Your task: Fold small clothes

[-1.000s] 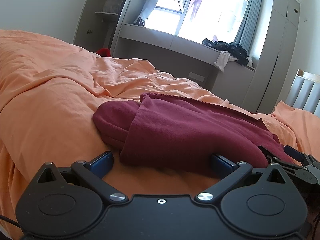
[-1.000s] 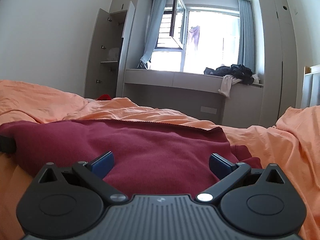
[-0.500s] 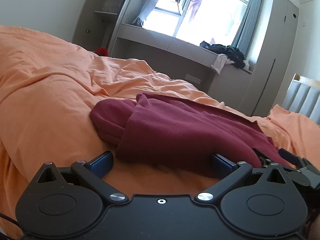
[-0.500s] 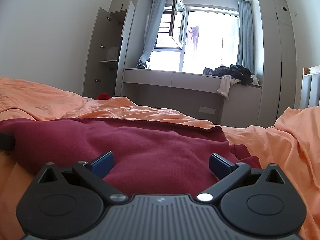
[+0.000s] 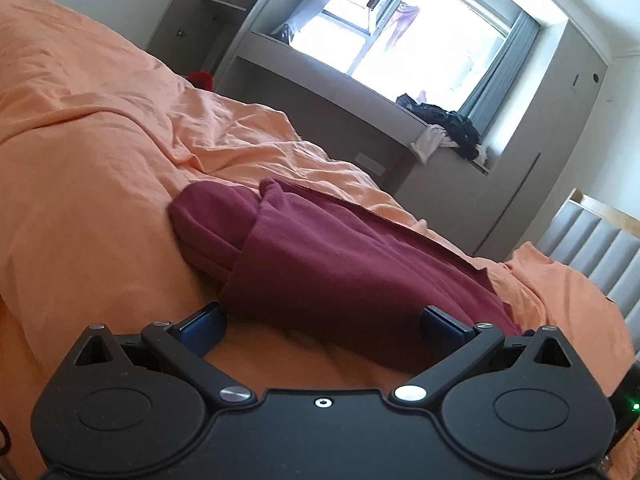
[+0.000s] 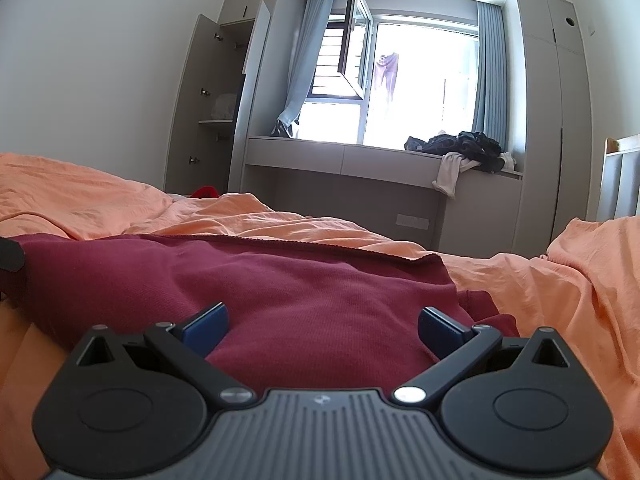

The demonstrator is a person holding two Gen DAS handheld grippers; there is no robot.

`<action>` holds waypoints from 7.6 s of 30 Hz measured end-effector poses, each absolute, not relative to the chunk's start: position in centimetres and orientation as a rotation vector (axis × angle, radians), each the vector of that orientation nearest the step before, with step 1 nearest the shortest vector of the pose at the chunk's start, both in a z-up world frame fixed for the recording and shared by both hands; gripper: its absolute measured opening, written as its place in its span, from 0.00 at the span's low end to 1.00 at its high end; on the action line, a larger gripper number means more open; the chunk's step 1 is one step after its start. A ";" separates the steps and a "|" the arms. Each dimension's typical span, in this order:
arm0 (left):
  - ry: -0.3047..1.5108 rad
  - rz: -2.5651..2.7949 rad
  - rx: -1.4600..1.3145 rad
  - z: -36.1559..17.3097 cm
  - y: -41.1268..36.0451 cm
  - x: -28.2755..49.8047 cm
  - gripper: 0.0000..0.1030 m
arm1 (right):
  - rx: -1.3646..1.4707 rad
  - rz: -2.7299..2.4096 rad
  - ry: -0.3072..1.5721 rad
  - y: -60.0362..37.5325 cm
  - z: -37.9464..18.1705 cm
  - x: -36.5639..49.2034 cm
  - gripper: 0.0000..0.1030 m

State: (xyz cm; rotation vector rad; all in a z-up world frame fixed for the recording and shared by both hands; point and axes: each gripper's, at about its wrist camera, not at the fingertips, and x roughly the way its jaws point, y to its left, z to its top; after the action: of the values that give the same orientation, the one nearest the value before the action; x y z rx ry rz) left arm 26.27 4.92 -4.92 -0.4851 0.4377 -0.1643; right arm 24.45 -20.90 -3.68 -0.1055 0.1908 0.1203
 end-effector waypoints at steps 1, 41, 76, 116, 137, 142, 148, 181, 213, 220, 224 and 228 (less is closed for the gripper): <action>0.441 -0.177 -0.499 -5.0 4.9 26.4 1.00 | -0.112 0.118 0.188 -20.8 -3.7 24.4 1.00; 0.406 -0.058 -0.351 2.4 -1.2 35.1 0.17 | -0.204 0.177 0.222 -21.8 -2.8 23.9 1.00; 0.312 -0.506 0.394 -0.3 -20.0 27.4 0.59 | 0.337 0.206 0.287 -40.3 0.6 24.9 1.00; 0.341 -0.544 0.324 -3.5 -28.0 26.3 0.13 | 0.357 0.283 0.381 -43.7 -1.3 30.6 0.05; 0.416 -0.551 0.050 3.2 -21.1 26.2 0.86 | 0.351 0.240 0.397 -43.5 -2.2 30.6 0.28; 0.376 -0.361 0.062 4.2 -18.7 27.9 0.97 | 0.379 0.216 0.389 -44.3 -2.0 29.7 0.64; 0.460 -0.236 0.042 3.3 -15.5 30.5 0.99 | 0.441 0.290 0.409 -44.7 -1.9 28.2 0.94; 0.560 -0.264 -0.205 -2.9 -11.2 30.5 1.00 | 0.350 0.101 0.447 -45.9 -1.0 25.5 1.00; 0.595 -0.215 -0.151 -2.6 -12.6 30.4 1.00 | 0.370 0.309 0.475 -44.6 -2.7 28.6 1.00; 0.599 -0.211 -0.147 -2.5 -12.7 30.5 1.00 | 0.544 0.445 0.516 -44.4 -4.0 30.7 1.00; 0.599 -0.211 -0.145 -2.5 -12.8 30.5 1.00 | 0.559 0.452 0.522 -44.0 -4.3 31.4 0.99; 0.598 -0.208 -0.151 -2.6 -12.8 30.4 1.00 | 0.565 0.442 0.540 -43.8 -4.7 31.7 0.99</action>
State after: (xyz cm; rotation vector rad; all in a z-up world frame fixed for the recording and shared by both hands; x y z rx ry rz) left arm 30.44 -12.78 -2.56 -0.1508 0.5983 -0.2082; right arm 31.67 -43.84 -4.72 0.5652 0.5395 0.4424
